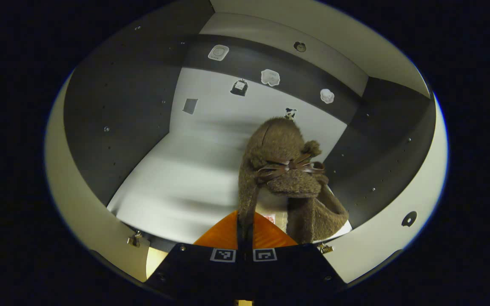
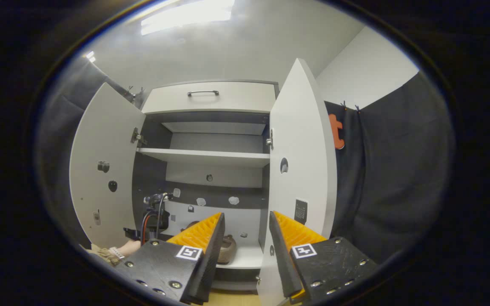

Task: Grab one shoe with the right hand and put it into the shoe cabinet, grab the other shoe with the left hand and put it into the shoe cabinet; then close the right door with the right hand and the left door with the left hand.

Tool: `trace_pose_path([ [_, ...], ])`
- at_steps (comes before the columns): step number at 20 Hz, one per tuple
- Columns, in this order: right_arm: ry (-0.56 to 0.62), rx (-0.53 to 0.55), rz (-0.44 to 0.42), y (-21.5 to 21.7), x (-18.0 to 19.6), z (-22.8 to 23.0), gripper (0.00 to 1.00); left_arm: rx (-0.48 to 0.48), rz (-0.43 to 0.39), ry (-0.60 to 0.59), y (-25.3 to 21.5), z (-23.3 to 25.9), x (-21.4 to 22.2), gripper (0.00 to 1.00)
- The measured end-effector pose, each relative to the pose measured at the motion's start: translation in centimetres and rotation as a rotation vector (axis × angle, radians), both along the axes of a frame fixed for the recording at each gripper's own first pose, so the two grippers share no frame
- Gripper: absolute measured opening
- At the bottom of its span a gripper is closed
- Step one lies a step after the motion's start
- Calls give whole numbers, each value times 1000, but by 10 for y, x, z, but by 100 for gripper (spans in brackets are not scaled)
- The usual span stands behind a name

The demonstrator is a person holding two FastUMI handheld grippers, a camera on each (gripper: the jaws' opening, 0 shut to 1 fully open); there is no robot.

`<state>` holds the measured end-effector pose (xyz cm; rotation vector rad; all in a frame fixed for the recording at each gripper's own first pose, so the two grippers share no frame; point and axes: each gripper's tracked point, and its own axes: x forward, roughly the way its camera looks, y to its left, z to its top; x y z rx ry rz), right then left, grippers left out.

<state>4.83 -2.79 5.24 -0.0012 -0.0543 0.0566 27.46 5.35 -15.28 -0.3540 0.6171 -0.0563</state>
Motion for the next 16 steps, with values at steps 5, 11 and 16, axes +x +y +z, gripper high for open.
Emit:
trace_pose_path([
  [5, 29, -3, -16, -1, 2, -10, 62, 31, 20, 14, 10, -7, 30, 0],
  [11, 41, 12, -36, -4, -1, -13, 60, 61, 33, 47, 18, -20, 50, 1],
  [16, 43, 24, -50, -8, -2, -13, 62, 99, -2, 52, 11, -21, 55, 1],
])
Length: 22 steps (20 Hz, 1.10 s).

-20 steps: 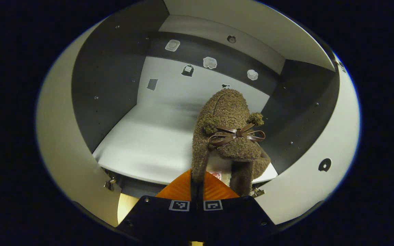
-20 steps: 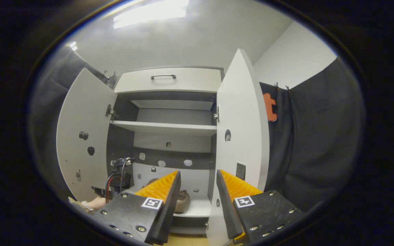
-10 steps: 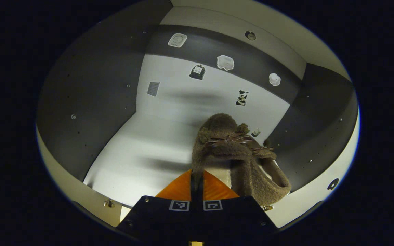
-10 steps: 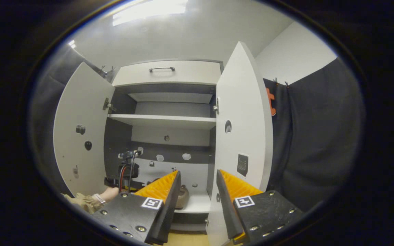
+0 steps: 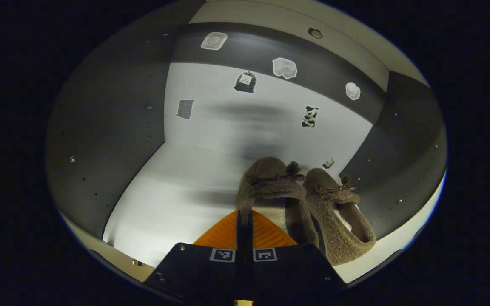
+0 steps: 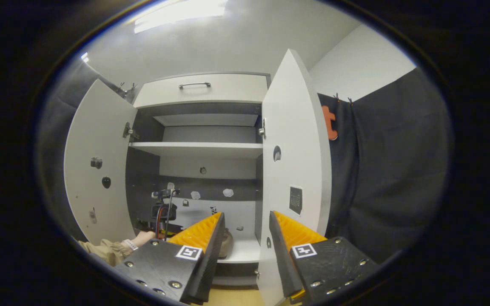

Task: Grab one shoe with the right hand and put it into the shoe cabinet, grab the other shoe with the left hand and put it into the shoe cabinet; then close the right door with the right hand and the left door with the left hand.

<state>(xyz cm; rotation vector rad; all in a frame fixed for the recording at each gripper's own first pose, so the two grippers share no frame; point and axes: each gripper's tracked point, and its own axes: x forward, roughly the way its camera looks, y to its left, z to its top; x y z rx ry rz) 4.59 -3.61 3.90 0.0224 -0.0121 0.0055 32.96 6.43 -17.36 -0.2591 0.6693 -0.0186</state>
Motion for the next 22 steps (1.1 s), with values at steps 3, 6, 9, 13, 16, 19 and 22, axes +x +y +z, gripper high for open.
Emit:
trace_pose_path([
  [3, -4, 4, 2, -1, -4, 2, 62, 13, -5, -1, -1, 2, -1, 8],
  [6, -9, 12, 0, -3, -8, 5, 62, 15, -12, 5, -1, 8, -7, 15],
  [9, -18, 20, -15, -11, -16, 10, 60, -6, -12, -25, -2, 21, -14, 22],
  [13, -22, 31, -47, -30, -28, 14, 59, 3, -12, -77, 0, 41, -30, 54],
  [16, -20, 35, -90, -51, -35, 15, 62, -10, -26, -133, -3, 62, -50, 75],
  [19, -23, 41, -139, -76, -37, 17, 62, -15, -81, -224, -15, 93, -75, 79],
  [22, -29, 49, -183, -102, -39, 19, 62, 20, -135, -343, -27, 134, -101, 85],
])
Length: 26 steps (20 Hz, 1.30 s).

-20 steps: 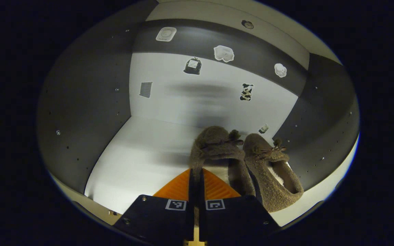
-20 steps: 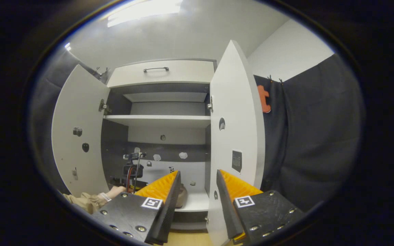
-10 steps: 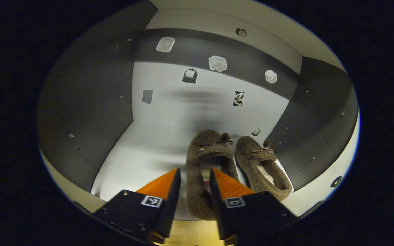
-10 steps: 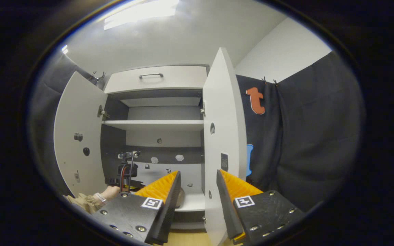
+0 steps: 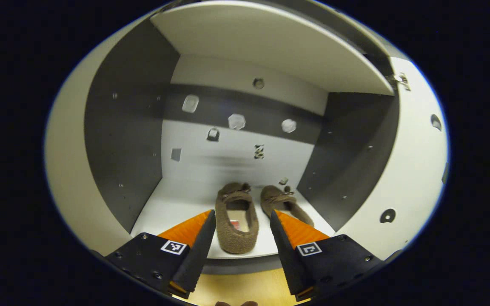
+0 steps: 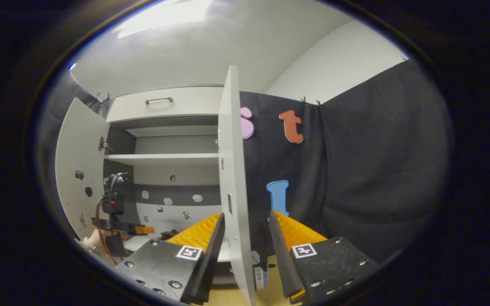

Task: Grab one shoe with the right hand and put it into the shoe cabinet, grab the other shoe with the left hand and put it into the shoe cabinet; then close the right door with the right hand and the left door with the left hand.

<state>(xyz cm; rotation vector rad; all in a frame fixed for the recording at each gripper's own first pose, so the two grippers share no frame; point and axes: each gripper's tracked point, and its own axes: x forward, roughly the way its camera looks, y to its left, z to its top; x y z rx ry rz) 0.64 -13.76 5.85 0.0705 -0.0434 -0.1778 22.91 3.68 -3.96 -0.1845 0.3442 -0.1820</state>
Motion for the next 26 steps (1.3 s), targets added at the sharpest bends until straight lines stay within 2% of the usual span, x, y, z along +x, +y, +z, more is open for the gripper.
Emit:
trace_pose_path([
  [1, -3, 4, -14, -8, 1, 1, 62, 11, -4, -43, -3, 15, -9, 81],
  [4, 3, 17, -50, -30, 6, -2, 59, 19, -22, -158, -14, 55, -38, 96],
  [6, 5, 21, -56, -40, 9, -4, 65, 34, -26, -195, -19, 71, -58, 94],
  [8, 9, 15, -61, -46, 12, -7, 69, 44, -4, -219, -17, 83, -78, 96],
  [9, 7, 17, -45, -45, 16, -7, 70, 39, -6, -232, -20, 87, -89, 94],
  [10, 13, 21, -30, -44, 16, -8, 79, 27, -12, -242, -22, 93, -98, 96],
  [11, 23, 22, -8, -42, 18, -11, 73, 12, -17, -249, -23, 97, -108, 96],
  [12, 28, 21, -7, -46, 20, -14, 84, -1, -21, -250, -23, 100, -116, 96],
  [13, 32, 19, 3, -45, 20, -13, 86, -11, -24, -248, -22, 101, -121, 96],
  [14, 32, 25, 19, -40, 22, -13, 86, -15, -27, -244, -21, 102, -126, 96],
  [15, 36, 32, 37, -39, 22, -13, 82, -14, -25, -237, -18, 102, -130, 96],
  [16, 35, 41, 51, -38, 24, -14, 86, -11, -20, -234, -15, 102, -135, 96],
  [17, 38, 44, 66, -36, 25, -13, 82, -10, -14, -234, -13, 103, -137, 96],
  [18, 40, 47, 80, -34, 27, -14, 86, -11, -7, -235, -10, 103, -141, 96],
  [21, 42, 18, 119, -31, 30, -13, 86, -15, 15, -235, -3, 105, -151, 96],
  [22, 41, 8, 131, -26, 32, -11, 86, -17, 20, -233, -1, 106, -153, 93],
  [23, 42, 3, 147, -20, 32, -10, 86, -18, 24, -236, 0, 108, -158, 96],
  [24, 44, 4, 168, -14, 33, -10, 81, -16, 29, -240, 1, 110, -162, 96],
  [25, 46, 10, 192, -7, 33, -10, 86, -13, 33, -241, 2, 111, -165, 96],
  [26, 48, 19, 214, -2, 34, -11, 81, -11, 36, -240, 2, 112, -167, 96],
])
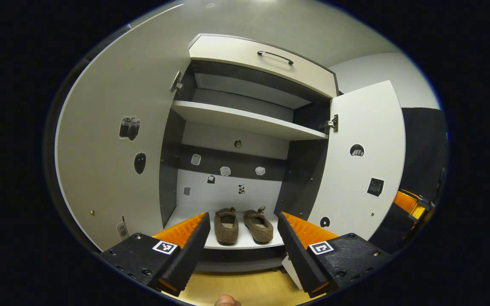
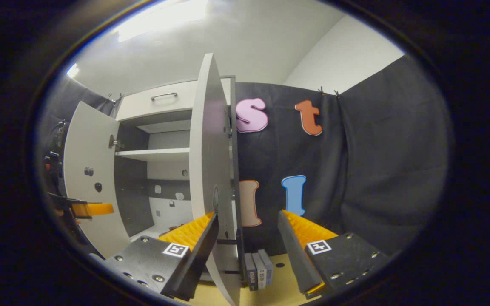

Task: Grab one shoe with the right hand and put it into the shoe cabinet, grab the other shoe with the left hand and put it into the shoe cabinet; then close the right door with the right hand and the left door with the left hand.

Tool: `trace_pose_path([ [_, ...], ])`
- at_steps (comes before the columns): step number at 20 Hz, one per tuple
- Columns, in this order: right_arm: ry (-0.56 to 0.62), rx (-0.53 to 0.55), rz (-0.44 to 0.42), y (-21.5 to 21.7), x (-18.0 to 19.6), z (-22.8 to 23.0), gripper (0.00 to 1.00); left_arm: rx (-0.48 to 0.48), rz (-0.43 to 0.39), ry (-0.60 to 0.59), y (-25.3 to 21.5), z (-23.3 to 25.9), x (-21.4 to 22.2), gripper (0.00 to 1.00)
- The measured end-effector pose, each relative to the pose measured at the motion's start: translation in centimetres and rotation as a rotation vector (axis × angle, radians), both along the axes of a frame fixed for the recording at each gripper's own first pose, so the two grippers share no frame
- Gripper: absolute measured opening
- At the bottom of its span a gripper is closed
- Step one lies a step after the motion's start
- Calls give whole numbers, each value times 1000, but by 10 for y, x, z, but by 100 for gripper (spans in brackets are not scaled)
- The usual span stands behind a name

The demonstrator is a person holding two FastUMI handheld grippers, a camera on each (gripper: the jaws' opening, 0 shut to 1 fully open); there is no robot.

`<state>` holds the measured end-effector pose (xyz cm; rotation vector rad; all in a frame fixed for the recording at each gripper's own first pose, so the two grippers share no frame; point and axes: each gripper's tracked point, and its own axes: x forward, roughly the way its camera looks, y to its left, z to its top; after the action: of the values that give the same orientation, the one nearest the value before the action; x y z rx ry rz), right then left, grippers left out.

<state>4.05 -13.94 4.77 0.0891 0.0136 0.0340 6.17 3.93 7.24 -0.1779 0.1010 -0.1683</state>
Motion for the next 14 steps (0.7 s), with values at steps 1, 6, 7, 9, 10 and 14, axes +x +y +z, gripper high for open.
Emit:
trace_pose_path([
  [1, 3, 7, 20, 7, 1, 0, 81, 0, 3, 1, 1, -1, -3, 96],
  [6, 15, 18, 110, 34, 7, -2, 82, 19, 43, 8, 11, -1, -14, 96],
  [7, 20, 23, 131, 40, 9, -2, 81, 22, 50, 11, 13, -3, -16, 96],
  [9, 27, 37, 171, 53, 11, -3, 82, 22, 61, 11, 16, -3, -20, 96],
  [10, 31, 44, 188, 59, 13, -4, 86, 23, 67, 11, 18, -3, -20, 96],
  [14, 32, 47, 212, 73, 23, -5, 86, 45, 103, 15, 31, -4, -22, 97],
])
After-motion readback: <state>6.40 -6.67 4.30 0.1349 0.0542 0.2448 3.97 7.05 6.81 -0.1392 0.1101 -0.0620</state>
